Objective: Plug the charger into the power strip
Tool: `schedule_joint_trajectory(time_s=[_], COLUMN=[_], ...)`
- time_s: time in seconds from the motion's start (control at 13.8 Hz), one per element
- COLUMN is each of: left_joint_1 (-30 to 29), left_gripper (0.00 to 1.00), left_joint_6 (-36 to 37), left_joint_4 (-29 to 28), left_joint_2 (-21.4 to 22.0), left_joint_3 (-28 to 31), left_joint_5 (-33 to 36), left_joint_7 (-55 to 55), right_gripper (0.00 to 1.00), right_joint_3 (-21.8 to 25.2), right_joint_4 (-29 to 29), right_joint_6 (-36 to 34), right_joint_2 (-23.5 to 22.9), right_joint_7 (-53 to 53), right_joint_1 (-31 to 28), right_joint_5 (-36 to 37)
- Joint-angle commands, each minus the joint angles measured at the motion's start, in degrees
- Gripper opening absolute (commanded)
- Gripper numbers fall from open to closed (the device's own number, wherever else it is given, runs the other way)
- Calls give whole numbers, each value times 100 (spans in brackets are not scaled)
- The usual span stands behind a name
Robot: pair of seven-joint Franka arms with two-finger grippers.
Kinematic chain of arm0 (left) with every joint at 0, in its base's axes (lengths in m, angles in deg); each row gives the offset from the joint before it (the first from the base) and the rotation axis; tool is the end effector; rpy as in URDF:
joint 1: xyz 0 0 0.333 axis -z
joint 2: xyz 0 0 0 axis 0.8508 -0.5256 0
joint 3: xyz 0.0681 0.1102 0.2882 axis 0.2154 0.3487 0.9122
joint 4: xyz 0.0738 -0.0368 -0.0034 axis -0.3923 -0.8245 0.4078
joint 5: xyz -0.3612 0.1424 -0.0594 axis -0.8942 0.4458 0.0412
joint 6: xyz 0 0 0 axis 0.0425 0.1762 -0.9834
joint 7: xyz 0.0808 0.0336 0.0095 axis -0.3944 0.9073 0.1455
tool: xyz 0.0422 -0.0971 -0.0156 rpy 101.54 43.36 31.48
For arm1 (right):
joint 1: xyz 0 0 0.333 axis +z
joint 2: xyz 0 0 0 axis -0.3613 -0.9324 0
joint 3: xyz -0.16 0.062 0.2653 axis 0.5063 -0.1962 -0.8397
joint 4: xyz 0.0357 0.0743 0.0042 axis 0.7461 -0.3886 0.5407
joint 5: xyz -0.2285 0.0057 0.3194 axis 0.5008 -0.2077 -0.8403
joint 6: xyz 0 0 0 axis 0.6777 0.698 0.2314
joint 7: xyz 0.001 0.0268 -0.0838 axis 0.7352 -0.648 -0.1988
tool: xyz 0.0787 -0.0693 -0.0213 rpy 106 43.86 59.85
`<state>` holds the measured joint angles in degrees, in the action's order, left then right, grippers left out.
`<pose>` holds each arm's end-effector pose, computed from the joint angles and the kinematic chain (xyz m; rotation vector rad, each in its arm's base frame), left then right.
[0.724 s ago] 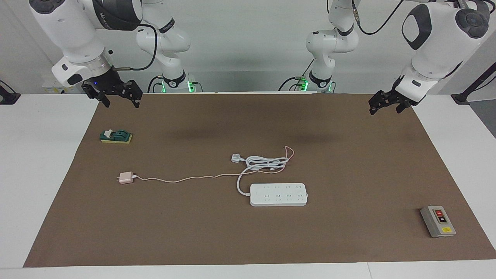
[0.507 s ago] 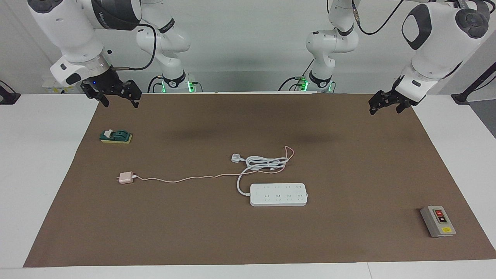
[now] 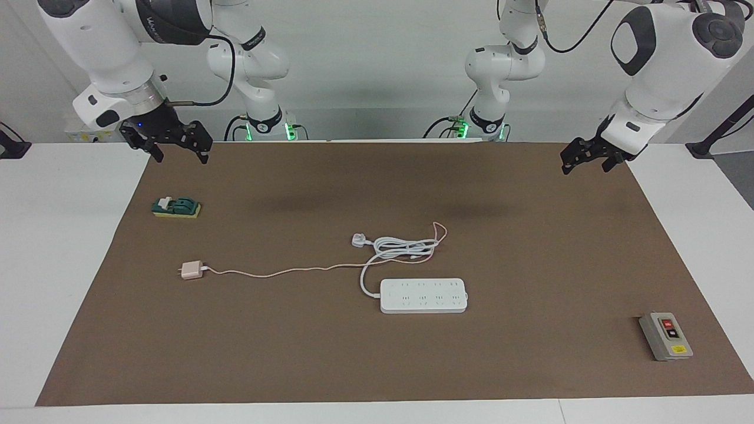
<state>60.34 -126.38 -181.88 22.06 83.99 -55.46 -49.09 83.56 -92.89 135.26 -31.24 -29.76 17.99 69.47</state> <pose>0.5552 -0.0222 0.5828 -3.1253 0.0333 0.2159 0.5387 -0.0204 0.6066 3.1277 -0.1002 -0.1273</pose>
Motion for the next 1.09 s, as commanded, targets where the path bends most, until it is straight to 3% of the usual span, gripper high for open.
schedule_joint_trajectory(time_s=[0.0,0.29,0.51,1.01], left_joint_1=[-37,-37,-37,-37], left_gripper=[100,100,100,100], left_joint_6=[-98,-98,-98,-98], left_joint_4=[-144,-144,-144,-144], left_joint_2=[143,143,143,143], left_joint_3=[-6,-6,-6,-6], left_joint_5=[-54,-54,-54,-54], left_joint_7=[-51,-51,-51,-51], right_gripper=[100,100,100,98], right_joint_3=[-11,-2,-2,59], right_joint_4=[2,-7,2,89], right_joint_6=[190,243,286,612], right_joint_2=[63,46,-129,-1455], right_joint_7=[-71,-80,86,1640], right_joint_1=[-76,-234,-716,-1719], right_joint_5=[-107,-134,-195,-844])
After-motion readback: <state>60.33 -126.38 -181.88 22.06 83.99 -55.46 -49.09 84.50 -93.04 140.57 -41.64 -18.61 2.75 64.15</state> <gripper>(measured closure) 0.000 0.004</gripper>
